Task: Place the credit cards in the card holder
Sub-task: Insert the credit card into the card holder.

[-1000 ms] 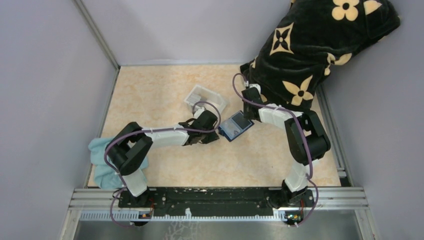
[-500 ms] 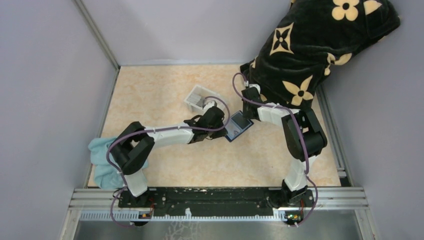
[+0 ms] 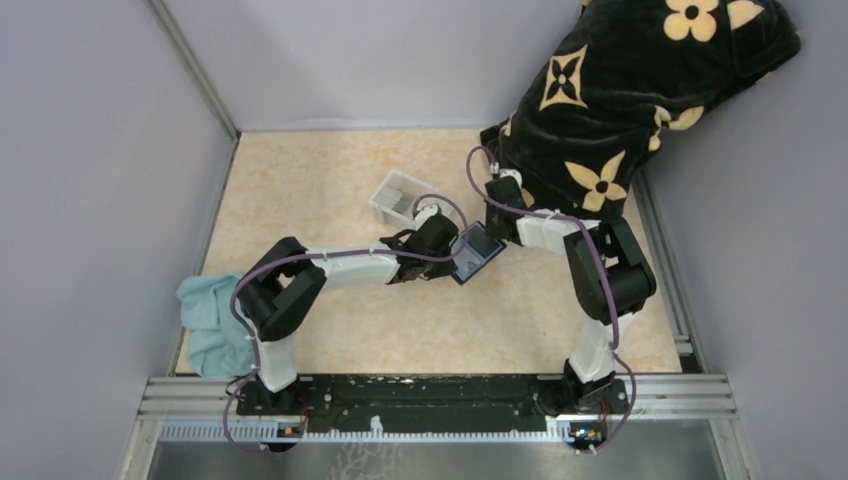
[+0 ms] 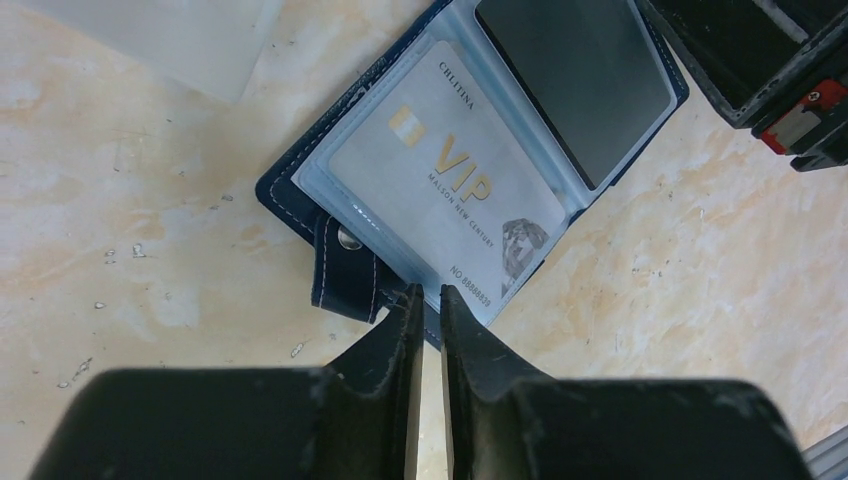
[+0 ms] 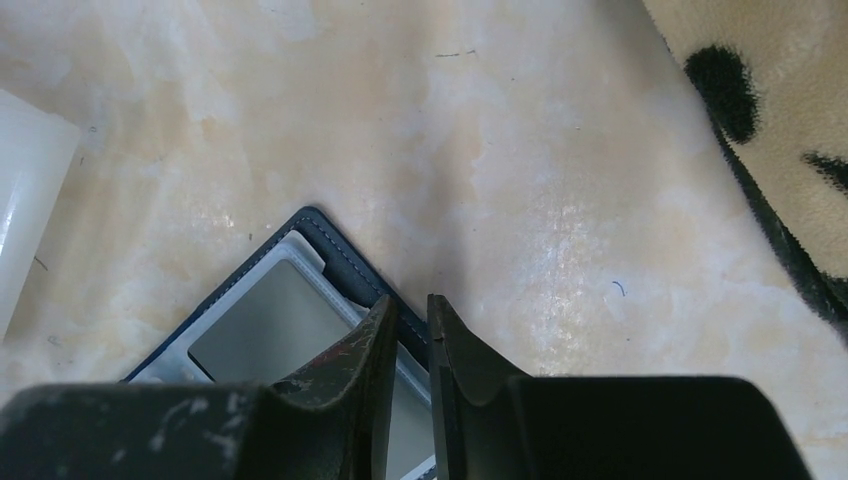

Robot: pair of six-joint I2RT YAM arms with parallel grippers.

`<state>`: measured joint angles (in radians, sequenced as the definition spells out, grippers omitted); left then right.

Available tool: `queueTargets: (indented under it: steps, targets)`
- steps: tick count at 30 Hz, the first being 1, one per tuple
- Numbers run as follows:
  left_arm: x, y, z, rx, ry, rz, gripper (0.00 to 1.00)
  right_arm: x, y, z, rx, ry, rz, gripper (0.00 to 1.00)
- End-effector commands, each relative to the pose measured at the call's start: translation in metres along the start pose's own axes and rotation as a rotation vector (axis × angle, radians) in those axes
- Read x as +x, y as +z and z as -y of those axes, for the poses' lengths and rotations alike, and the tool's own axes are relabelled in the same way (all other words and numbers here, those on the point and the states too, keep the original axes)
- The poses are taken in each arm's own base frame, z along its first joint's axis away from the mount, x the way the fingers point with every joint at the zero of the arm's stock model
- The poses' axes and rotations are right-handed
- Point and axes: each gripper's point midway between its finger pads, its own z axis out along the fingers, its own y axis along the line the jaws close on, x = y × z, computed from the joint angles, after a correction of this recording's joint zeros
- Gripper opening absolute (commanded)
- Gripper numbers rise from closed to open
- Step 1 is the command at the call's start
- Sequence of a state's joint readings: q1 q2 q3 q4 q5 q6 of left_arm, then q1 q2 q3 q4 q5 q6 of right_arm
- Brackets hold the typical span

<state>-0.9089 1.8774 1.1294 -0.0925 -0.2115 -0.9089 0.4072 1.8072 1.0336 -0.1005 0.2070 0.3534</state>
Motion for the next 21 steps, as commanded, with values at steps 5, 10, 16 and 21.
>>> queueTargets:
  steps: [5, 10, 16, 21]
  targets:
    - [0.0, 0.003, -0.003, -0.023, 0.002, 0.017, 0.18, 0.017, -0.001, 0.0, -0.025, 0.015, -0.043, 0.19]
    - [0.0, 0.007, -0.002, -0.022, -0.002, 0.023, 0.19, 0.019, 0.0, -0.001, -0.028, 0.016, -0.047, 0.18]
    - [0.0, 0.013, 0.002, -0.015, -0.014, 0.023, 0.2, 0.02, 0.0, -0.001, -0.032, 0.019, -0.05, 0.17]
    - [-0.002, 0.013, 0.003, -0.013, -0.041, 0.038, 0.2, 0.023, 0.0, -0.001, -0.033, 0.022, -0.056, 0.17]
